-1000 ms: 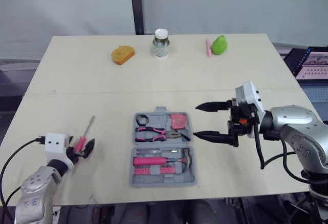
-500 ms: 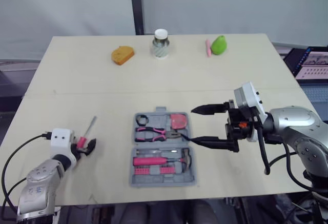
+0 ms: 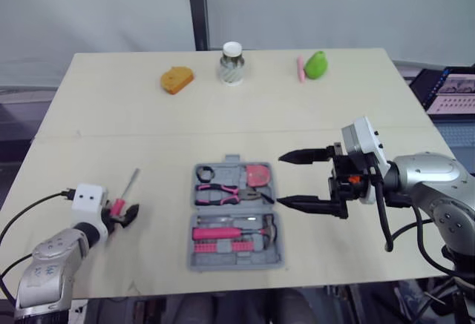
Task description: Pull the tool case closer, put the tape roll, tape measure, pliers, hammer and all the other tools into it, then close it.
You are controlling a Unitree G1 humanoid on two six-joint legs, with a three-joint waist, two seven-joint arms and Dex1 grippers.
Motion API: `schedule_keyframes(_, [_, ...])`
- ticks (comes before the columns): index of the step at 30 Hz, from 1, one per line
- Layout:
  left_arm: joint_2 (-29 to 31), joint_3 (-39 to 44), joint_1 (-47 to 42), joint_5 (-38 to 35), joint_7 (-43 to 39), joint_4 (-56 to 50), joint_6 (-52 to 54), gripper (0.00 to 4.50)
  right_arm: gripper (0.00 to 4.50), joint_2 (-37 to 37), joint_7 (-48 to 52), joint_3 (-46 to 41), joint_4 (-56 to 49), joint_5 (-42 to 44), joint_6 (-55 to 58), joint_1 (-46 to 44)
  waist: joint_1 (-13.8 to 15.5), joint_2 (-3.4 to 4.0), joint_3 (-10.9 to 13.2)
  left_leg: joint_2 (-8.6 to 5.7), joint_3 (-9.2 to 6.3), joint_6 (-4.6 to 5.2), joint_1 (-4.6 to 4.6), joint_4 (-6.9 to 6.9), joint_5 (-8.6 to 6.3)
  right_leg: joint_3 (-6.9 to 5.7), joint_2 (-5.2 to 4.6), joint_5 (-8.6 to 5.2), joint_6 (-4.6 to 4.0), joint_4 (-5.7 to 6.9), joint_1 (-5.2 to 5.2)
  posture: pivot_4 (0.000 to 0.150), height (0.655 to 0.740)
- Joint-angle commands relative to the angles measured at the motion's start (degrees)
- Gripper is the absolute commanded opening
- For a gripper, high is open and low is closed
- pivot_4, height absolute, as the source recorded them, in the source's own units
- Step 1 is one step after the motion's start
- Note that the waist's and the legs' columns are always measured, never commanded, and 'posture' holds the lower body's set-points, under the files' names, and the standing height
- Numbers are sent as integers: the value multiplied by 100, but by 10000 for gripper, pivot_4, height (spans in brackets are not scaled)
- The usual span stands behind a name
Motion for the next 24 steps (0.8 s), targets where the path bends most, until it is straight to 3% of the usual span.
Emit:
schedule_keyframes(1, [22, -164, 77, 99, -42, 268, 46, 39640, 45000, 1, -35, -124, -211, 106, -87, -39, 3, 0, 0, 0, 0, 0, 0, 0, 0, 1, 0, 0, 0, 0, 1, 1500, 7400])
schedule_keyframes(8, [-13, -217, 21, 158, -67, 536, -142, 7808, 45000, -26, -56, -172, -222, 138, -77, -36, 2, 4, -2, -1, 0, 0, 2, 0, 0, 1, 0, 0, 0, 0, 1, 1500, 7400])
schedule_keyframes(9, [-21, -217, 1, 170, -62, 593, -181, 5665, 45000, -33, -56, -175, -223, 133, -80, -36, 4, 6, -3, -1, 1, 0, 2, 0, 0, 1, -1, 0, 0, 0, 1, 1500, 7400])
schedule_keyframes(22, [-9, -225, -95, 186, -168, 832, -499, 5907, 45000, 9, -56, -230, -152, 133, -148, -33, 13, 33, -16, -1, 0, 0, 5, 0, 0, 1, -1, 0, 0, 1, 3, 1500, 7400])
schedule_keyframes(24, [110, -212, -130, 2, -460, 313, -602, 5907, 45000, -118, 25, -363, -164, 114, -168, 144, 18, 32, -15, -1, 0, 0, 4, 0, 0, 1, -1, 0, 0, 1, 3, 1500, 7400])
